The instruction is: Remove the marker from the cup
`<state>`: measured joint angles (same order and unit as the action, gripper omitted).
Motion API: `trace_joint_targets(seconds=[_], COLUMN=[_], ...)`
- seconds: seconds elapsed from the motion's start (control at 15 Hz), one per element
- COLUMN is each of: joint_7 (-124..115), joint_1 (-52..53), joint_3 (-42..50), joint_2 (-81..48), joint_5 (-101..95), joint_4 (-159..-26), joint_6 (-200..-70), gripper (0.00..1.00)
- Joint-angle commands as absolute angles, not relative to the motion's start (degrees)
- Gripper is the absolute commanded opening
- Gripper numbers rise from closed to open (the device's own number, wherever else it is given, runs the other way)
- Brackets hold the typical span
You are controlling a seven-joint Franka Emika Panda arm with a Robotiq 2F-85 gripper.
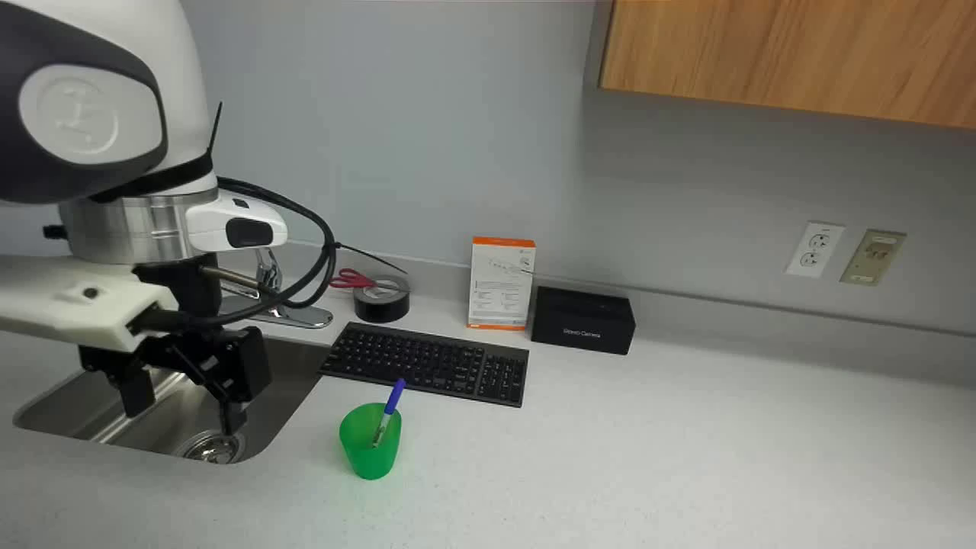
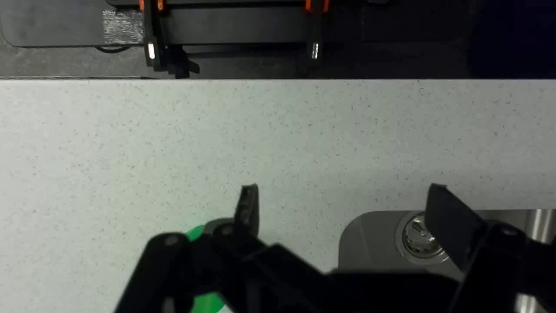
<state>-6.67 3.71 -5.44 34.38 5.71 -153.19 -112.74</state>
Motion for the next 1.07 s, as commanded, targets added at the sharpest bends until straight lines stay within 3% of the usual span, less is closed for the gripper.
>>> trace_joint_targets(seconds=[0.0, 0.4, 1.0], joint_7=[-6.7, -6.7, -7.4], joint_1=[3.8, 3.8, -4.2], joint_3=[-5.3, -5.3, -1.0], joint_2=[34.3, 34.3, 21.7], joint_5=[5.6, 5.6, -1.8], joint_4=[-153.1, -153.1, -148.5], joint_6=[-112.6, -112.6, -127.2], gripper=[1.00, 1.00, 1.00])
